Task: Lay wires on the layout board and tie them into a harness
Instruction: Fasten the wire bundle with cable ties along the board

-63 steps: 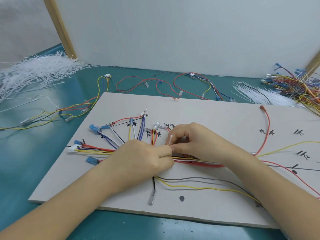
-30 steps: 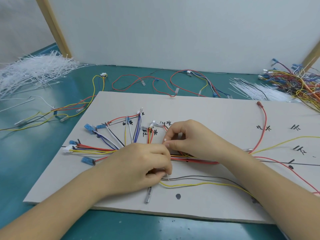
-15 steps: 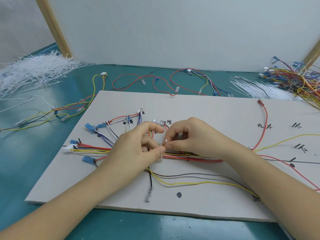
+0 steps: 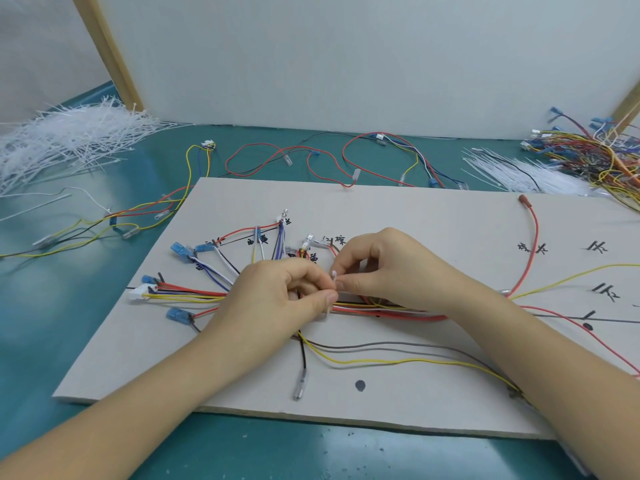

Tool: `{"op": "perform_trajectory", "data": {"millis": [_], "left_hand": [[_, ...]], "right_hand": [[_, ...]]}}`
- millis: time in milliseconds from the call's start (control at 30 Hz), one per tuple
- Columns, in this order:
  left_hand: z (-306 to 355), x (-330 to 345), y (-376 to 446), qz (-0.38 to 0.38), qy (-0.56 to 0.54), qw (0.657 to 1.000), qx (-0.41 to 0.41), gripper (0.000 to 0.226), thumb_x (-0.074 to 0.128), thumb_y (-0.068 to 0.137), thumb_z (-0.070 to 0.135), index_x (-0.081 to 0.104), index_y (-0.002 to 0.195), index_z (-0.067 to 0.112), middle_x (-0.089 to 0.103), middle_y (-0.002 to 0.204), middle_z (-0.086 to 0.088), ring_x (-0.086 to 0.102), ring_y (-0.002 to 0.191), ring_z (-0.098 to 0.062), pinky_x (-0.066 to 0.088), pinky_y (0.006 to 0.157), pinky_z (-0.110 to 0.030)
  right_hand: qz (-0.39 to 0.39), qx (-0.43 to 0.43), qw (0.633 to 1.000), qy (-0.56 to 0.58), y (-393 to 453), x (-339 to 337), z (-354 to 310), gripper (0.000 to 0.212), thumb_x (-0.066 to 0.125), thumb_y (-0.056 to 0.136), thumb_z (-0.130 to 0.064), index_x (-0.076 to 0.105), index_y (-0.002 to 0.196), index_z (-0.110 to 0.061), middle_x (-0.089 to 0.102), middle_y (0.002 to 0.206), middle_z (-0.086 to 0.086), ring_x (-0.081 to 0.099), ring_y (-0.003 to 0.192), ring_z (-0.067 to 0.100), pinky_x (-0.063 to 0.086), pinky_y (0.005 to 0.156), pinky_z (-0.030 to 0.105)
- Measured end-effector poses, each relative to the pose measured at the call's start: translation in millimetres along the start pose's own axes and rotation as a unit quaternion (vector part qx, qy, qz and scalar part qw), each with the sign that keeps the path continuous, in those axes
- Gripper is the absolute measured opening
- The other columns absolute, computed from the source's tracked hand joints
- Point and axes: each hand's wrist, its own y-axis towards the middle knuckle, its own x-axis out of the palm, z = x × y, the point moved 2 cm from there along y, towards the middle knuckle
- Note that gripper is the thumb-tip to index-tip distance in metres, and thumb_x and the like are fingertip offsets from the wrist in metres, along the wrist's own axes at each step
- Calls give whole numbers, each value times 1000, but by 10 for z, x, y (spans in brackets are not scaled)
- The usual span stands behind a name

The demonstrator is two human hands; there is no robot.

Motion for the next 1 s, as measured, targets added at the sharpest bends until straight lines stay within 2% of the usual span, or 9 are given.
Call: {"op": "perform_trajectory", "data": {"millis": [200, 400, 500, 600, 667, 800, 867, 933, 1000], "left_hand": [[-7, 4, -6, -2, -10, 1000, -2, 19, 70, 79, 13, 66, 68, 28, 67, 60, 10, 46, 47, 0, 36, 48, -9], [-4, 3, 7, 5, -2, 1000, -3, 21, 70, 79, 15, 65, 77, 36, 66, 60, 12, 45, 48, -2, 36, 49, -12], [-6, 4, 8, 7, 0, 1000, -2, 18, 70, 79, 15, 66, 74, 32, 66, 60, 12, 45, 47, 0, 35, 49, -11], [6, 6, 5, 10, 0, 1000, 5, 19, 70, 79, 12, 66, 68, 27, 66, 59, 11, 44, 42, 2, 32, 47, -7], [9, 4, 8, 12, 5, 1000, 11, 19, 70, 79, 12, 65, 68, 27, 66, 59, 12, 44, 41, 2, 32, 47, -7], [-2, 8, 9, 25, 18, 999, 16, 13, 72, 78, 21, 66, 75, 32, 63, 58, 17, 44, 46, 0, 35, 49, -14], [-6, 18, 7, 35, 26, 999, 20, 15, 72, 78, 18, 66, 71, 29, 61, 56, 18, 42, 43, 0, 31, 47, -12], [-6, 25, 15, 45, 22, 999, 14, 17, 72, 77, 16, 64, 70, 28, 63, 57, 16, 43, 44, 0, 34, 49, -14], [-9, 15, 34, 55, -4, 998, 0, 16, 72, 77, 15, 63, 70, 27, 65, 58, 13, 53, 51, -2, 42, 55, -18]], "right_hand": [[-2, 7, 1000, -8, 1, -6, 16, 16, 72, 80, -12, 67, 71, -24, 58, 57, -17, 49, 50, -4, 34, 52, 7], [-10, 8, 1000, -16, -9, 1, 12, 13, 72, 80, -13, 67, 73, -22, 60, 65, -15, 51, 53, -4, 36, 55, 8], [-17, 6, 1000, -20, -20, 10, -4, 14, 71, 81, -13, 66, 73, -23, 61, 68, -14, 52, 56, -5, 37, 57, 8], [-21, 11, 999, 28, -17, -9, -13, 22, 63, 85, -10, 66, 70, -25, 60, 68, 0, 47, 50, 0, 35, 53, 9], [-20, 26, 996, 79, -11, -34, 0, 25, 60, 88, -12, 67, 68, -25, 52, 62, 8, 40, 46, 6, 34, 48, 14], [-24, 39, 995, 93, -10, -30, 36, 18, 67, 84, -14, 68, 68, -22, 48, 49, 0, 38, 43, 9, 35, 45, 16], [-33, 40, 993, 104, -16, -28, 47, 14, 68, 84, -14, 69, 70, -19, 48, 48, -2, 38, 43, 9, 35, 45, 16], [-31, 34, 993, 112, -15, -36, 41, 13, 69, 83, -12, 69, 72, -18, 51, 50, -5, 40, 42, 7, 35, 45, 15], [-10, 10, 994, 108, -3, -40, 23, 14, 70, 82, -10, 68, 72, -20, 61, 62, -1, 45, 45, 4, 37, 48, 12]]}}
